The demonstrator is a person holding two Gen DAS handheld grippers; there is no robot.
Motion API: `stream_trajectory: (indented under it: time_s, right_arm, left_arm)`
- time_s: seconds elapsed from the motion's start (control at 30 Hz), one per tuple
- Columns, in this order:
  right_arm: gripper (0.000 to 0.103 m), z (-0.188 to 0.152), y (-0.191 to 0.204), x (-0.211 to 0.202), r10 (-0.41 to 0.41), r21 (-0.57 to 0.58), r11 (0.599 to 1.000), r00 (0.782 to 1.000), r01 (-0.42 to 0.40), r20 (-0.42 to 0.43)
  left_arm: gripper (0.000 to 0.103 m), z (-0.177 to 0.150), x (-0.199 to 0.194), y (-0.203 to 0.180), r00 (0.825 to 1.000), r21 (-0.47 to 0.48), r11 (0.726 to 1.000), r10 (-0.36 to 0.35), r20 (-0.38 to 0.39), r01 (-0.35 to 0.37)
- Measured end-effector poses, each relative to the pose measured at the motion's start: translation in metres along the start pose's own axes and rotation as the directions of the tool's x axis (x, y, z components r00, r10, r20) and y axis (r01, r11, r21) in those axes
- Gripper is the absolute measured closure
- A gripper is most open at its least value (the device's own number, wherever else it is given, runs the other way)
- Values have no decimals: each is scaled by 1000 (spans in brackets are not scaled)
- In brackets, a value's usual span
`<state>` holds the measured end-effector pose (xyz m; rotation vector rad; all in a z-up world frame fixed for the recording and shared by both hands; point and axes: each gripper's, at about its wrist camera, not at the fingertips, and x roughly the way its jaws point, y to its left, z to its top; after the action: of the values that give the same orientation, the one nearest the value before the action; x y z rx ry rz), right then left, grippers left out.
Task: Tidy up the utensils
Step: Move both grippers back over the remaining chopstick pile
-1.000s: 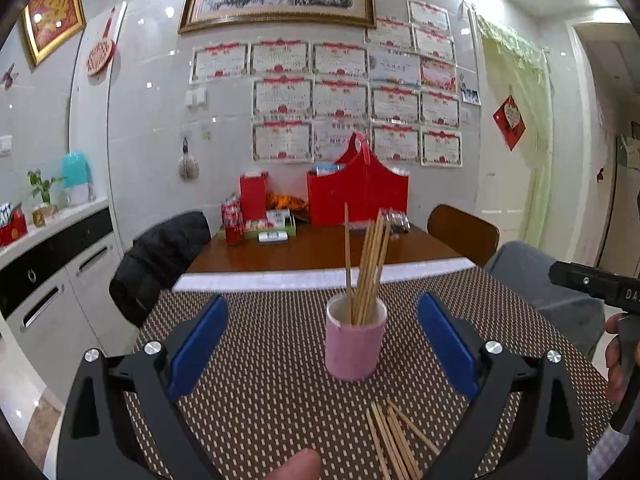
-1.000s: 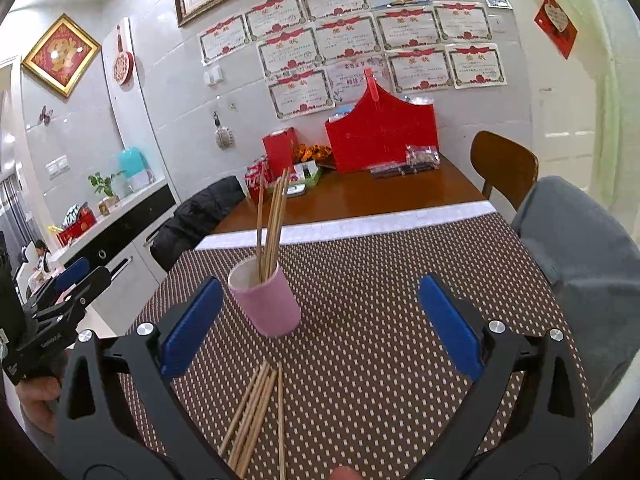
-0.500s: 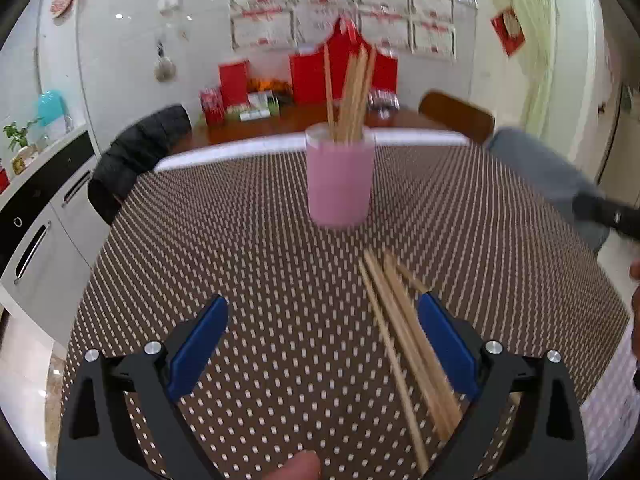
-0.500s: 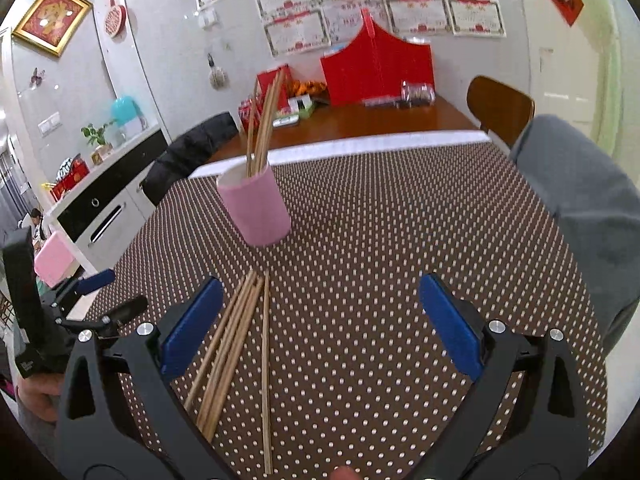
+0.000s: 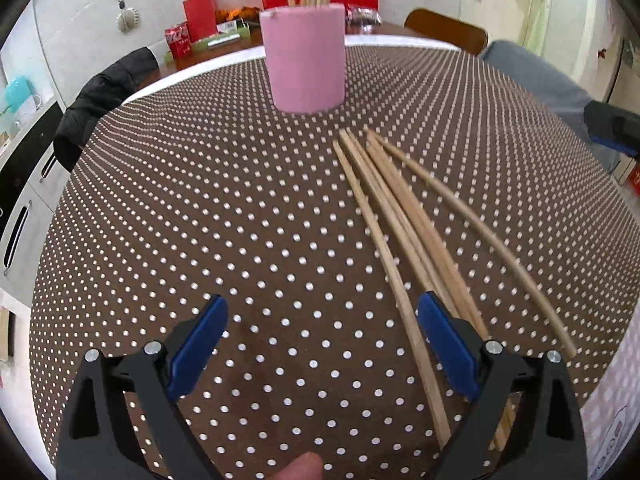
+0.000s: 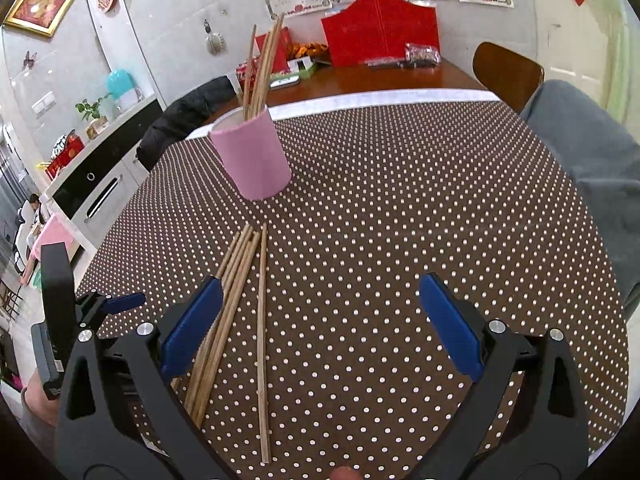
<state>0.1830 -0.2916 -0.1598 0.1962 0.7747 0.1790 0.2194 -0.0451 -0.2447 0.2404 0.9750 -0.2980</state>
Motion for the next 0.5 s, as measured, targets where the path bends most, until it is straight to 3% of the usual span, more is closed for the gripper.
stream_trajectory:
  time_s: [0.27,0.5]
  right_arm:
    - [6,-8,6,19,-10,-29,1000,998,8,-66]
    - [6,-16,22,50,-25,-95,995,985,9,-173]
  left_arm:
    - [9,9,13,9,1000,-19,1000,14,-13,-14]
    - [9,26,19,19,999,6,1000,30,-21,-30]
